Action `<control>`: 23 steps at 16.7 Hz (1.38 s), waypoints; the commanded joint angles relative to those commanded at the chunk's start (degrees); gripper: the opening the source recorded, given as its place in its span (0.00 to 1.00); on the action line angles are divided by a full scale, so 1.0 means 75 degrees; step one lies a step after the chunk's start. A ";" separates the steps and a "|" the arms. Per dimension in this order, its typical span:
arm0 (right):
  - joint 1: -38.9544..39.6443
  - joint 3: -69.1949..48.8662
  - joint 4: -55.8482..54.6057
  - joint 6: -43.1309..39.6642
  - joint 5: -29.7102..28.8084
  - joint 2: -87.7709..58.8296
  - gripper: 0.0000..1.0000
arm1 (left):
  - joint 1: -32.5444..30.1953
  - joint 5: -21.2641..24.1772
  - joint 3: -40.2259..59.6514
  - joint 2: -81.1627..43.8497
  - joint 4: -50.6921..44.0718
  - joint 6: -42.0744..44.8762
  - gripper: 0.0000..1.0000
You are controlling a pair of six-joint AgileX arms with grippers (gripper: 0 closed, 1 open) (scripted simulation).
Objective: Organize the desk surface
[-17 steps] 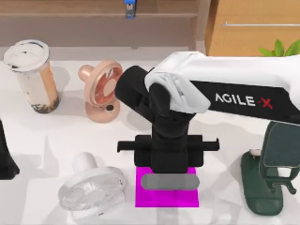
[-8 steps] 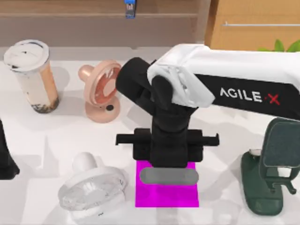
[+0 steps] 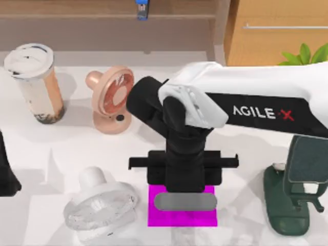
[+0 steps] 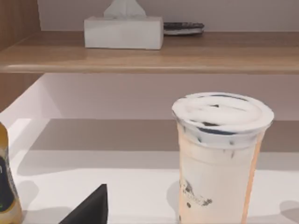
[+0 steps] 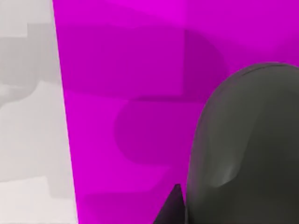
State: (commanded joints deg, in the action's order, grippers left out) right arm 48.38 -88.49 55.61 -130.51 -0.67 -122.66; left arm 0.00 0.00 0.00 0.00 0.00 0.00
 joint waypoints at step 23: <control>0.0000 0.0000 0.0000 0.0000 0.0000 0.0000 1.00 | 0.0000 0.0000 0.0000 0.0000 0.0000 0.0000 1.00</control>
State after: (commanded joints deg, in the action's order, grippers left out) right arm 48.38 -88.49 55.61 -130.51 -0.67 -122.66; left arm 0.00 0.00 0.00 0.00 0.00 0.00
